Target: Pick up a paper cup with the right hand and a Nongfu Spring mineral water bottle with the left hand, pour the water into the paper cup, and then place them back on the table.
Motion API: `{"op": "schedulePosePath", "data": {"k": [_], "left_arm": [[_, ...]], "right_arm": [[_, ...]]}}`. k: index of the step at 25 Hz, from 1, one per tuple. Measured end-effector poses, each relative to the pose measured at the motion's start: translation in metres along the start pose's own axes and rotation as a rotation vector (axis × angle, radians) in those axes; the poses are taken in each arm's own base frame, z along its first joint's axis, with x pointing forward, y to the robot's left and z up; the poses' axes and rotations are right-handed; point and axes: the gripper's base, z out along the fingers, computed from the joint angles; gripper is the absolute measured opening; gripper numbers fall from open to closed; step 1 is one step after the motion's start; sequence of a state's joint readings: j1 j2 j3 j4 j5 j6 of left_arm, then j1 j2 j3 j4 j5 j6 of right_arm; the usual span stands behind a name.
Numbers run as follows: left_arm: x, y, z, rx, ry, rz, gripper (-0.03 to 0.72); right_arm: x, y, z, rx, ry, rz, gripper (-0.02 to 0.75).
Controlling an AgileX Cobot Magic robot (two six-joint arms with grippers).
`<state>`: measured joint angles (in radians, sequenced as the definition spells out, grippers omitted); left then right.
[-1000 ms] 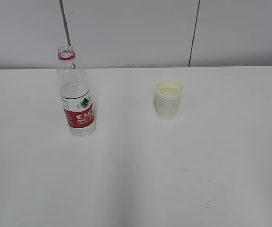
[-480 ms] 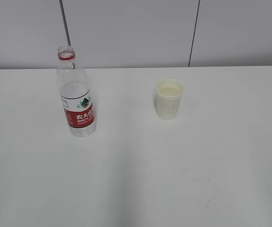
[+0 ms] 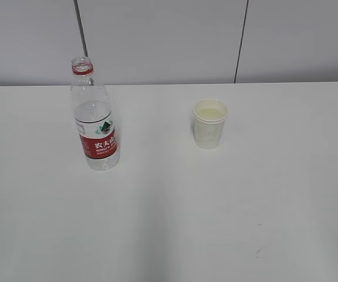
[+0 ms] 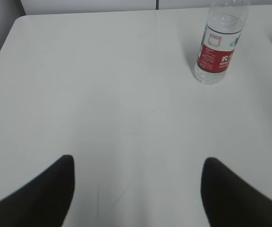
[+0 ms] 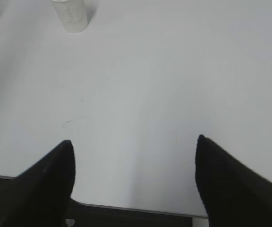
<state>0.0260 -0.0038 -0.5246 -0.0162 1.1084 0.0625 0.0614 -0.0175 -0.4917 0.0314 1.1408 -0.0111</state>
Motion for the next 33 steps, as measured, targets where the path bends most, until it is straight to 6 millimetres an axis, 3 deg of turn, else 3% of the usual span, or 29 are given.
{"op": "schedulePosePath", "data": {"k": [33], "left_arm": [[0.0000, 0.0000, 0.0000, 0.000, 0.000, 0.000, 0.499]], "right_arm": [[0.0001, 0.0000, 0.0000, 0.000, 0.001, -0.002, 0.588]]}}
